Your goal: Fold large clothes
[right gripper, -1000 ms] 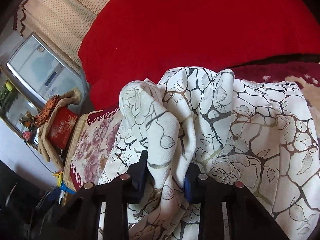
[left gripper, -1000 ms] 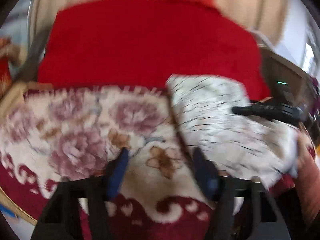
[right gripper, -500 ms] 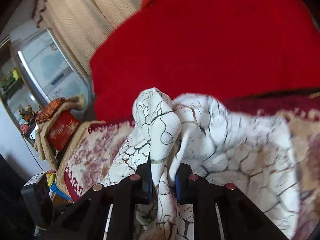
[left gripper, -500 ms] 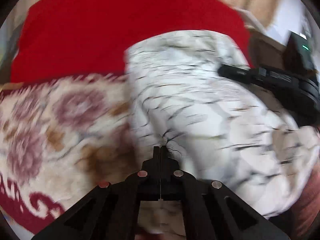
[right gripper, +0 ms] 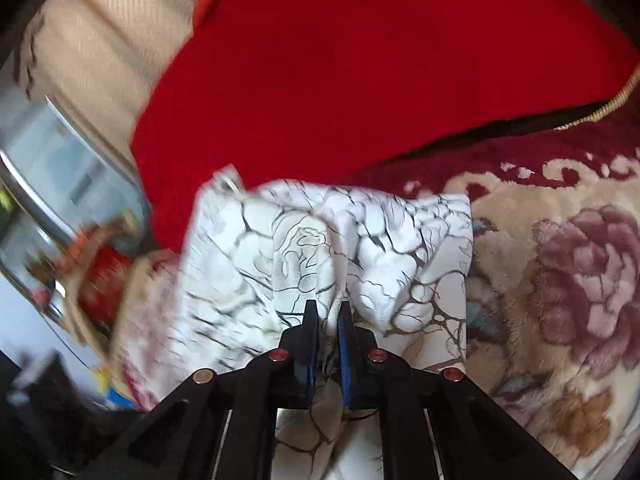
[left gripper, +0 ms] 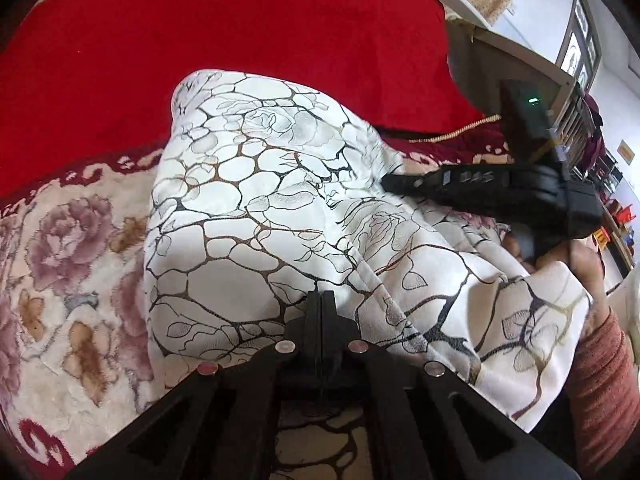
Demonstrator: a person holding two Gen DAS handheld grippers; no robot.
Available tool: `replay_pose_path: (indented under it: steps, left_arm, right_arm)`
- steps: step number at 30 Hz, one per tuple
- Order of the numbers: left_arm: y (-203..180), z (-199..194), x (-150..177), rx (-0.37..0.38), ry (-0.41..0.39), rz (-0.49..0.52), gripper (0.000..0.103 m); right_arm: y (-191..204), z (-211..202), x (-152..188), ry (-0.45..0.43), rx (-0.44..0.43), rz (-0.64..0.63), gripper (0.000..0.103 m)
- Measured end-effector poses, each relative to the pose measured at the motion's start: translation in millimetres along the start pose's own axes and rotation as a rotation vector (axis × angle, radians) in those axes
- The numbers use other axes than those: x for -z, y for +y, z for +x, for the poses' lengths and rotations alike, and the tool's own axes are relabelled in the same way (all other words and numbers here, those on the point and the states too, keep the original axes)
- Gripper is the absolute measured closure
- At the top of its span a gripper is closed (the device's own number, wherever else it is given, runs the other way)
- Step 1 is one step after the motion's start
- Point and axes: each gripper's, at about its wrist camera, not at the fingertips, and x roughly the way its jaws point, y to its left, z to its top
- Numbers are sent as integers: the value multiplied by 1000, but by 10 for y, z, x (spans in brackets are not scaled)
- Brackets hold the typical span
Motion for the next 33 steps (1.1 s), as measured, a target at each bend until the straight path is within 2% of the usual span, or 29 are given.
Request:
replay_pose_path:
  steps: [2, 5, 7, 8, 9, 10, 12, 14, 16, 17, 18, 19, 21, 23, 25, 27, 28, 29, 31, 32, 33]
  left_arm:
    - [42, -32, -63, 12, 15, 3, 103]
    - [158, -276, -40, 53, -19, 7, 101]
    - [257, -556, 18, 73, -83, 5, 90]
    - [328, -732, 58, 64, -133, 9, 73]
    - [389, -839, 101, 45, -168, 9, 51]
    - [483, -966, 164, 0, -216, 0, 44]
    - [655, -1058, 289, -72, -252, -31, 42]
    - [847, -981, 332, -102, -223, -89, 42]
    - [946, -808, 370, -141, -183, -111, 42]
    - [945, -704, 401, -157, -163, -101, 42]
    - [960, -664, 424, -163, -149, -91, 42]
    - [922, -571, 438, -162, -127, -76, 43]
    - [800, -509, 515, -161, -136, -39, 52]
    - [694, -464, 570, -181, -155, 4, 56]
    - [692, -412, 559, -142, -142, 1, 57]
    - [694, -347, 576, -82, -131, -11, 58]
    - [631, -305, 596, -82, -132, 3, 59]
    - [538, -287, 615, -121, -152, 40, 59]
    - [409, -271, 627, -175, -175, 101, 61]
    - [412, -270, 616, -170, -171, 98, 61]
    - [472, -284, 589, -133, -157, 67, 61]
  right_arm:
    - [-83, 144, 25, 51, 5, 53, 91]
    - [-154, 67, 11, 34, -44, 132, 88]
    - [-118, -98, 2, -1, -49, 131, 75]
    - [-94, -186, 9, -23, -43, 125, 69]
    - [-98, -293, 23, -46, -38, 121, 48]
    - [-79, -402, 44, -73, -33, 123, 28]
    - [27, -688, 93, -181, -31, 103, 28]
    - [182, -915, 125, -246, -42, 34, 28]
    - [521, -1106, 200, -270, -66, -82, 38]
    - [655, -1154, 250, -271, -70, -129, 44]
    - [875, -1178, 331, -257, -63, -205, 58]
    - [1035, -1162, 395, -236, -57, -249, 69]
    - [1297, -1066, 555, -172, -41, -310, 69]
    - [1412, -959, 731, -98, -14, -365, 69]
    - [1310, -767, 920, -7, 105, -386, 69]
    - [1019, -563, 1083, 82, 209, -329, 69]
    - [899, -512, 1146, 100, 229, -309, 69]
    - [728, -478, 1209, 86, 200, -276, 69]
    - [627, -509, 1282, 43, 173, -258, 69]
    - [619, -492, 1279, 38, 177, -252, 69]
    - [609, -462, 1262, 42, 182, -242, 70]
